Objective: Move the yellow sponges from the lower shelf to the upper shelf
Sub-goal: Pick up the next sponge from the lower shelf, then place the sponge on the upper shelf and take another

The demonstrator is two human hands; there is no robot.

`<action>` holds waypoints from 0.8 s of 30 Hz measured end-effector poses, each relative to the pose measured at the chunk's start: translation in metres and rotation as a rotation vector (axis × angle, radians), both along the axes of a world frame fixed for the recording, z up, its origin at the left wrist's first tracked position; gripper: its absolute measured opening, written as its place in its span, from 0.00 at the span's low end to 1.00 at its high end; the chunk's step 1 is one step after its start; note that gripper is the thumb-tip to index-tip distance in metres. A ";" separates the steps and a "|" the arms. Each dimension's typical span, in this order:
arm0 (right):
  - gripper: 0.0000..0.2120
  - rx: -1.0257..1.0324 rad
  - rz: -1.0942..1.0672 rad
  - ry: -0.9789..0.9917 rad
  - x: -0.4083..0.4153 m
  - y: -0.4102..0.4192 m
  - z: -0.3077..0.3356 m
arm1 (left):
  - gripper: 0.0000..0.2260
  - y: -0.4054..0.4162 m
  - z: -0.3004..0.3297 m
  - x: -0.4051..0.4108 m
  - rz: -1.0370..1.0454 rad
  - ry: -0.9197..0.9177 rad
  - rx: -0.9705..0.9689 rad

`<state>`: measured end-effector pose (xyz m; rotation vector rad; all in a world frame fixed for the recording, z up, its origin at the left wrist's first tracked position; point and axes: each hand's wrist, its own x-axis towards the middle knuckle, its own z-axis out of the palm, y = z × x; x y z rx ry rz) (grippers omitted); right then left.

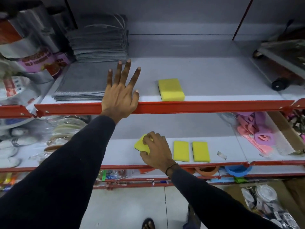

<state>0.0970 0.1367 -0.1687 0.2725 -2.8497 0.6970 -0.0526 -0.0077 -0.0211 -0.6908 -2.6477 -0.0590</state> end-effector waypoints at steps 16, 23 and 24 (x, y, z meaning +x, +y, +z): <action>0.18 -0.019 -0.538 0.045 -0.064 0.147 0.176 | 0.34 -0.002 0.001 0.008 -0.005 0.002 0.006; 0.05 -0.204 -0.654 0.764 -0.011 0.126 0.126 | 0.34 -0.001 -0.003 0.007 0.007 0.014 0.001; 0.06 -0.191 -0.637 0.720 -0.001 0.121 0.105 | 0.34 -0.001 -0.003 0.007 0.008 0.016 0.005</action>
